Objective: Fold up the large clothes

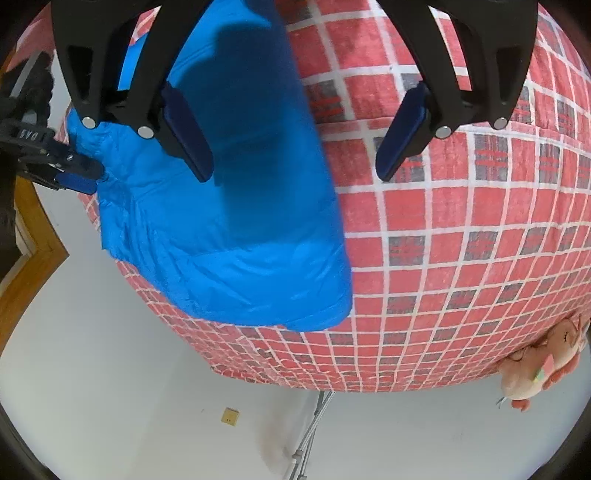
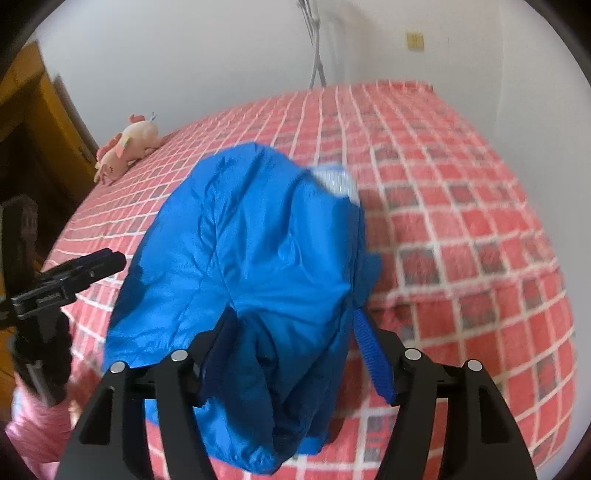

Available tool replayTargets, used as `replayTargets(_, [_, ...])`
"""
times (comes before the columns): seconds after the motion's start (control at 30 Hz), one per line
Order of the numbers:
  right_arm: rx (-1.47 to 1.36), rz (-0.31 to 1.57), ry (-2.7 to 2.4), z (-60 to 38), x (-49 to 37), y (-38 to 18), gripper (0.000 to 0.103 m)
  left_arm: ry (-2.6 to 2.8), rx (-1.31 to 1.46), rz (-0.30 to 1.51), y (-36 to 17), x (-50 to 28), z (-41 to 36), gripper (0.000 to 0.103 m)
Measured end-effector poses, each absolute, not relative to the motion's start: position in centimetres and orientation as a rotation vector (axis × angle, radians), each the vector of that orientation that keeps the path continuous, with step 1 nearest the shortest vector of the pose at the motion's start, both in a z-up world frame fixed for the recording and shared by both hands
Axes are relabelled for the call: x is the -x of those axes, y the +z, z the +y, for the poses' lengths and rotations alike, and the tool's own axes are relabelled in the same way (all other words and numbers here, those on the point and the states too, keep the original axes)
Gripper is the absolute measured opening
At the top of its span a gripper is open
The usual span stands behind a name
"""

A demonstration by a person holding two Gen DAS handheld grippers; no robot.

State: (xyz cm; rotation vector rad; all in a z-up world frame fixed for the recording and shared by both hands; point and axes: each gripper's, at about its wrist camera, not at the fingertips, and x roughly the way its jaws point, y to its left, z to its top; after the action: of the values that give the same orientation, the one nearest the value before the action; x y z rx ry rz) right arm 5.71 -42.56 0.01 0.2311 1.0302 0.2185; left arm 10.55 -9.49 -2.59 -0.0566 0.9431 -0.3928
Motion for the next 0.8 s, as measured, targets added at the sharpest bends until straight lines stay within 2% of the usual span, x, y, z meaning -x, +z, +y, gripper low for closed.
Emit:
replayTargets(0.23, [-0.346,1.118,0.259,-43.6,-6.8,-2.2,0.080,-0.477,0.116,1.023,-4.6,-11.7,-9.4,0.091])
replayTargets(0.37, [-0.432,1.163,0.304,-44.3,-7.8,-3.9,0.085,-0.538,0.170,1.057,-5.9,-12.7,-9.7,0.096])
replayTargets(0.67, [-0.499,1.184,0.387,-43.9,-9.3,-6.3,0.085,-0.677,0.298,1.132,-8.9,-14.9,-11.1,0.101])
replayTargets(0.8, [-0.545,1.152,0.446,-43.9,-9.6,-6.9,0.075,-0.702,0.324,1.124,-9.3,-15.1,-11.2,0.098])
